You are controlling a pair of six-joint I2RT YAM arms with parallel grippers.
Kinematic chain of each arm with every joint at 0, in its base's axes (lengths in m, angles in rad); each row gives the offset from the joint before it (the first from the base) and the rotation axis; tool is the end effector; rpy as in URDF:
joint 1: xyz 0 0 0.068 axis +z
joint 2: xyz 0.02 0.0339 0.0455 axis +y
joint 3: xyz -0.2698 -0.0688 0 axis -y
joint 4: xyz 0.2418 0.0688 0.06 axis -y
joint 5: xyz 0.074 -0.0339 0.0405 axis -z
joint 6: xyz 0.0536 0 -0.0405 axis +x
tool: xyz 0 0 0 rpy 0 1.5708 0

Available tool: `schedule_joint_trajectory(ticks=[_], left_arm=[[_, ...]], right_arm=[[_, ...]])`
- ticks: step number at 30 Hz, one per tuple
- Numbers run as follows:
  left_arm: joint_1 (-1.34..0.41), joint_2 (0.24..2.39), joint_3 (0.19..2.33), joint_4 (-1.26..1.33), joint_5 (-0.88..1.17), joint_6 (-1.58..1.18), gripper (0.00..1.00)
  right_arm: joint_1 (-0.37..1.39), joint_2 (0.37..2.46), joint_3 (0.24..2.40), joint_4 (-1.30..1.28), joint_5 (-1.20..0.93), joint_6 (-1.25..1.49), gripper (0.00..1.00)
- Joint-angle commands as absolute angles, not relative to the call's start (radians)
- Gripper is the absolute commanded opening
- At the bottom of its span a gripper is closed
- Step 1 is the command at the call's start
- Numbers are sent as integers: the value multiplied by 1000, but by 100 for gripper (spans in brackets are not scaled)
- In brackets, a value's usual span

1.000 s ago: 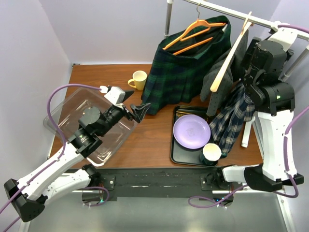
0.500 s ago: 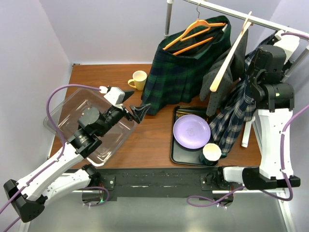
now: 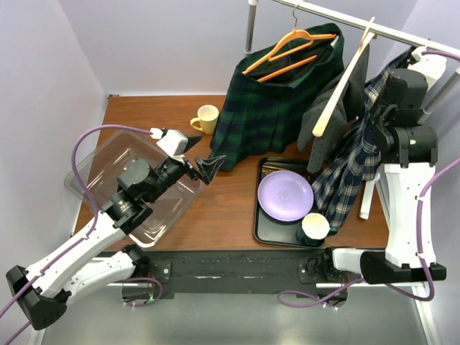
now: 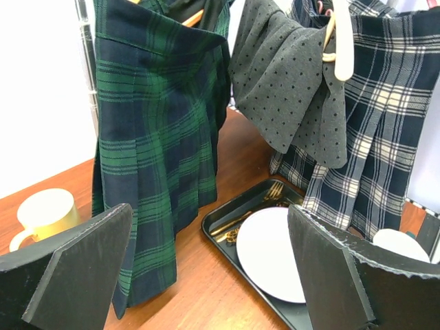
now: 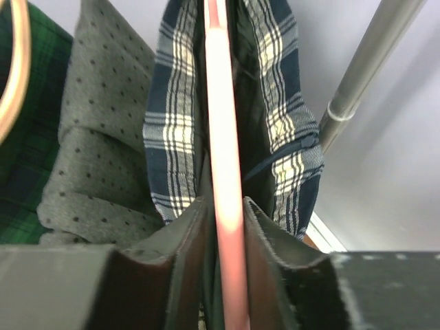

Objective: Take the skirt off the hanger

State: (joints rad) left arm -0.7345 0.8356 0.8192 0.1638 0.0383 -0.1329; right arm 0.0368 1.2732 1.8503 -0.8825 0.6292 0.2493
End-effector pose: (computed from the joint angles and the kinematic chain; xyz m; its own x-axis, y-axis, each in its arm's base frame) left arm 0.1530 -0.1409 0.3884 0.0156 -0.1925 -0.9812 0.7061 0.6969 -0.1255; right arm 0.2237 -0.0233 0.5184 -0.1601 0.1937 -0.9679 0.5889 0.8057 0.0638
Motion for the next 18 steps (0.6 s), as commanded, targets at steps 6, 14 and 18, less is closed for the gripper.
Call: schedule_joint_trajectory(ticks=[6,14,18], left_arm=[[-739,844,824,202,57,-106,100],[-738,842,824,202,60,-107,100],[-739,847,828,195,64,-103,100]], right_arm=[[31,1278,1956,-801,653,232,0],[31,1298,2058,-779,669,204,0],[31,1302,2085,-761,643,202,0]])
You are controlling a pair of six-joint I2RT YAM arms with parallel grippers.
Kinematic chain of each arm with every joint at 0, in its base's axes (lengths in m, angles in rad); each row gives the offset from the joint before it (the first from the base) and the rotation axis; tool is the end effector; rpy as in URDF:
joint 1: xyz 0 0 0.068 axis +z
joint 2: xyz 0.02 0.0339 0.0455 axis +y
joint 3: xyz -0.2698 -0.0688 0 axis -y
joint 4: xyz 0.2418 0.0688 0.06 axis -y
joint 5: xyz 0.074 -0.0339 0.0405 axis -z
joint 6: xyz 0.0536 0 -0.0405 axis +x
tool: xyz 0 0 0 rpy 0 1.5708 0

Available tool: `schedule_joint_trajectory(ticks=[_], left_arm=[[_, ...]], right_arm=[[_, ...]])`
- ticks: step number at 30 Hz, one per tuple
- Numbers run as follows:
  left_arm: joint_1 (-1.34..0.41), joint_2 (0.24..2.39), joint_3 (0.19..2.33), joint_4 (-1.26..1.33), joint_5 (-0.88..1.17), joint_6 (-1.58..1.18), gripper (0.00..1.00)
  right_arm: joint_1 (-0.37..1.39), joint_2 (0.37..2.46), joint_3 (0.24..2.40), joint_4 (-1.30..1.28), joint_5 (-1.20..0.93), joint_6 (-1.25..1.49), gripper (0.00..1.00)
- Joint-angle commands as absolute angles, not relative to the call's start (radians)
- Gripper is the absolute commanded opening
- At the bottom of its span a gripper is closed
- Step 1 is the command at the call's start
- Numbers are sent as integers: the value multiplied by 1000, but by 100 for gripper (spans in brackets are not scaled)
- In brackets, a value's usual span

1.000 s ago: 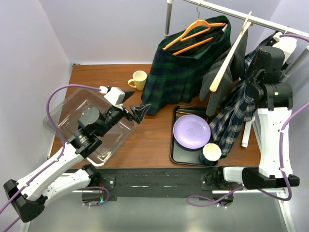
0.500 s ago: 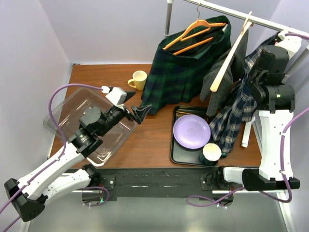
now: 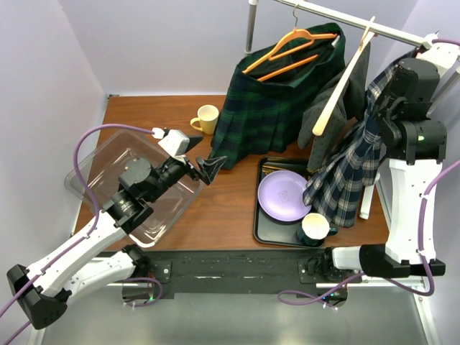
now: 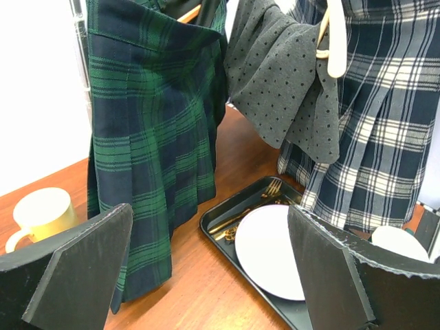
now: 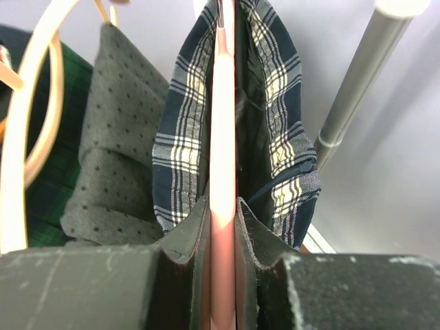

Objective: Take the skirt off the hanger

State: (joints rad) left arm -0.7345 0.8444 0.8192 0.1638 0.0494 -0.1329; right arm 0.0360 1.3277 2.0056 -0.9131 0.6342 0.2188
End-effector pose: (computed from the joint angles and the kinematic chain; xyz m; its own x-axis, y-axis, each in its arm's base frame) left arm 0.1543 -0.1429 0.3867 0.0081 -0.1857 -0.9826 0.7131 0.6900 -0.1245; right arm 0.2207 -0.0238 0.5464 -0.1086 0.1711 -0.9793 0.5844 0.8079 0.0763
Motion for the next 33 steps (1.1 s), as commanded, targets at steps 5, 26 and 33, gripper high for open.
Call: schedule_joint_trajectory(ticks=[5,26,33], left_arm=[[-738,859,833,189,67,-101,100],[-744,1040,1290,66,160,-205,99],[-840,1193,1393,106,132,-215,99]], right_arm=[[31,1302,2091,-741,614,198,0],[31,1321,2293,-965,555,393,0],[31,1266,2232,-980,519,475,0]])
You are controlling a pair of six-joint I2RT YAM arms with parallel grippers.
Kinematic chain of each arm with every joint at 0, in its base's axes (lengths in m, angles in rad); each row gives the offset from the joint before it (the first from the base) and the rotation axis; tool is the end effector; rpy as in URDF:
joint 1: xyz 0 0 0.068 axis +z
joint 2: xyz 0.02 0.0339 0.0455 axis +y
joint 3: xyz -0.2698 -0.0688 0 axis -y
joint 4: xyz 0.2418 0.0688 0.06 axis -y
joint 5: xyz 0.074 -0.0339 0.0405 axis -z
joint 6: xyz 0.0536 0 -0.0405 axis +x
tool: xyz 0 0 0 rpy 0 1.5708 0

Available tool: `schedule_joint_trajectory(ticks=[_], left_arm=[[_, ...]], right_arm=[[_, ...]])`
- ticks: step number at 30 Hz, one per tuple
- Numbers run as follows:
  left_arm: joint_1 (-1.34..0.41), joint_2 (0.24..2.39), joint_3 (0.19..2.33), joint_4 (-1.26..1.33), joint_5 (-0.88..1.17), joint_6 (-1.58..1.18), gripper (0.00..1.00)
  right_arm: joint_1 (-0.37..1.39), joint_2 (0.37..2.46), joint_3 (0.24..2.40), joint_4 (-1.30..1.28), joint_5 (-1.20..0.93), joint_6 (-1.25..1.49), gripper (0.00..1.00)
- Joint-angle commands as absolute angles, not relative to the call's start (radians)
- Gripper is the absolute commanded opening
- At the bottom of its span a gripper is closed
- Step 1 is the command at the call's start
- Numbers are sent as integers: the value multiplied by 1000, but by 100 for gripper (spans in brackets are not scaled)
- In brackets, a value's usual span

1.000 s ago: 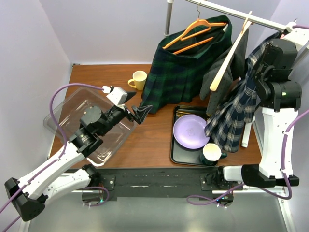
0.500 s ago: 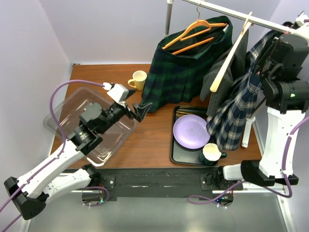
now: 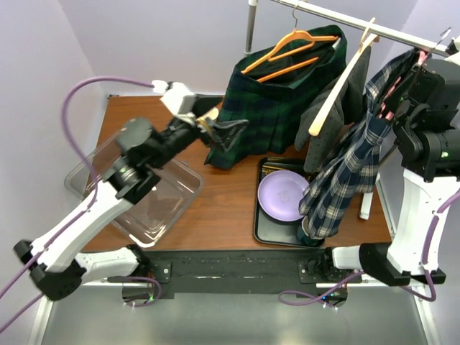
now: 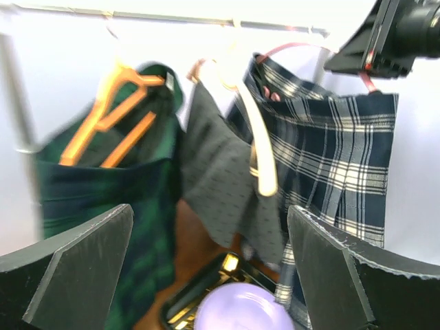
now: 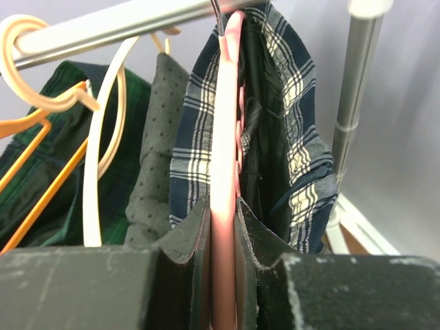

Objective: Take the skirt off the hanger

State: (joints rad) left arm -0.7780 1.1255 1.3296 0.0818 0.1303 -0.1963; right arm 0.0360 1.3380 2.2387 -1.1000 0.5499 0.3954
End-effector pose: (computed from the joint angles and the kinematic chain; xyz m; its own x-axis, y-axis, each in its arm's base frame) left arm 0.1735 -0.1807 0.5006 0.0440 -0.3148 -0.9481 0.8088 0.5683 -0.1512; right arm 0.1791 -0.0216 0.5791 0.0028 0.3287 -0.9444 0.5203 0.8060 0.2821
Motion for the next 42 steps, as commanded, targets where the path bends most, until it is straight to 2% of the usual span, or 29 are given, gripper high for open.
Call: schedule_joint_trajectory(ticks=[1,9,16,23,36,39,40,41,42], left_arm=[[-857,1221,1400,109,109,-209,99],[-994,1305,1488,146,69,-167,99],[-1117,1397,1560,155,-30,-146,98],[-1255,1502,1617,202,-66,-114,99],[-1344,1781,1818,163,-95,-132,97],[-1345,1801,1807,175,-109,-130,87],[-1345,1801,1802,179,-107,-129,80],[-1345,1798,1796,183,-104,-127,64],[-1345,1793,1783,189,-103,-127,53]], right_arm=[[31,1261,2223,-977,511,482,0],[31,1259,2237,-994,492,560,0],[31,1177,2119,-953,468,637,0],[31,1170,2151,-983,463,666,0],[32,1123,2095,-977,410,722,0],[31,1117,2105,-979,382,735,0],[31,1115,2108,-980,376,739,0],[31,1112,2111,-985,376,739,0],[31,1109,2112,-983,376,739,0]])
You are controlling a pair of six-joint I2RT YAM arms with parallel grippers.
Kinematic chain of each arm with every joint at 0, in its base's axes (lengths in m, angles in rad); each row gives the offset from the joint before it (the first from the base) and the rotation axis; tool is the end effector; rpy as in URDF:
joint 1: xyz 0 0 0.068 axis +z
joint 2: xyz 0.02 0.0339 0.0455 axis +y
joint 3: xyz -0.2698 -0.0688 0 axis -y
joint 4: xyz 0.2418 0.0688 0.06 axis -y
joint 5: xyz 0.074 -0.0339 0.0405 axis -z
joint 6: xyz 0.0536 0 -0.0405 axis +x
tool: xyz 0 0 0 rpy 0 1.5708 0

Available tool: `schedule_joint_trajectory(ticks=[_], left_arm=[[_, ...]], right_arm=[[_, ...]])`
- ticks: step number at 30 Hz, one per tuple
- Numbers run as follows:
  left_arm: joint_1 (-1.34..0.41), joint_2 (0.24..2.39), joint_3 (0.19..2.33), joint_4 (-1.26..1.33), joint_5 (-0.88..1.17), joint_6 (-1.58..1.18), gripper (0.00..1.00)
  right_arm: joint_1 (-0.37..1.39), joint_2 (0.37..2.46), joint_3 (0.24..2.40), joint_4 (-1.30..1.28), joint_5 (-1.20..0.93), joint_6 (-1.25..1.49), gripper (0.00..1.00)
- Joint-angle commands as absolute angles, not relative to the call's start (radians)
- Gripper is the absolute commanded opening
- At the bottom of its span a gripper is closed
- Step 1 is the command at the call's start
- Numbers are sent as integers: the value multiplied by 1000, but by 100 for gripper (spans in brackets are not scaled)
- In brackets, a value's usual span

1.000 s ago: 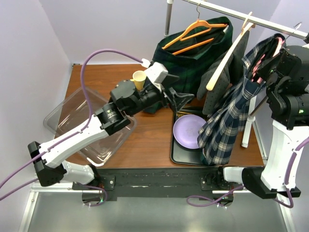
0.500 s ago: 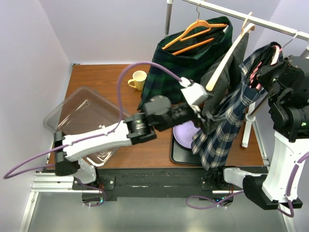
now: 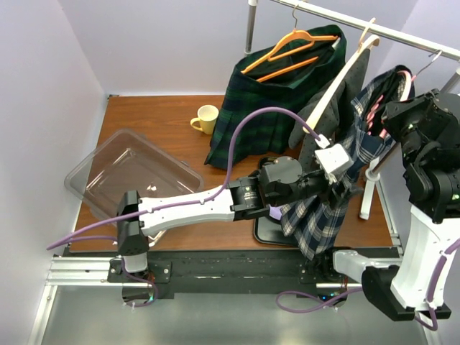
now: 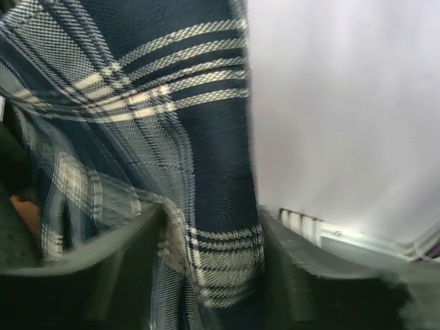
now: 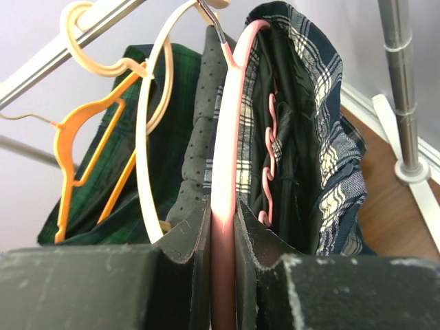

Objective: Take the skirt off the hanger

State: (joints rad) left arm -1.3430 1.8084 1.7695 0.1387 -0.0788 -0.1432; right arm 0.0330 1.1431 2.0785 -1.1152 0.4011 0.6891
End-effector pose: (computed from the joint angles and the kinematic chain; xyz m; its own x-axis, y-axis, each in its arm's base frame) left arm 0.1067 -0.4416 0.4390 -0.1138 -0.1391 -0.9837 0.9469 0.2845 -0.1498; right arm 0.1253 -0.0168 0.5672 0.0868 0.5886 -0.8038 0.3865 0.7237 0.5717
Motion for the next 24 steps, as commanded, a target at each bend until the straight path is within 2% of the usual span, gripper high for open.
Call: schedule_joint_trajectory(ticks=[1,2,4,16,24], left_arm=[[-1345,1789,1773,195,-101,-126,43],[-1345,1772,1749,204,-103,-124,22],[-1345,1749,1723,213,-113,-123,1],[-1345,1488,1497,241,-179,-120,0],[-1345,1362,1471,275,-201,-115,0]], right_arm=[[31,1103,2112,-985,377,738,0],[32,1095,2112,-985,379,736,0],[31,1091,2117,-985,383,730,0],[31,1129,2255,-982,428,704,0],[31,982,2135,-755,485,752,0]])
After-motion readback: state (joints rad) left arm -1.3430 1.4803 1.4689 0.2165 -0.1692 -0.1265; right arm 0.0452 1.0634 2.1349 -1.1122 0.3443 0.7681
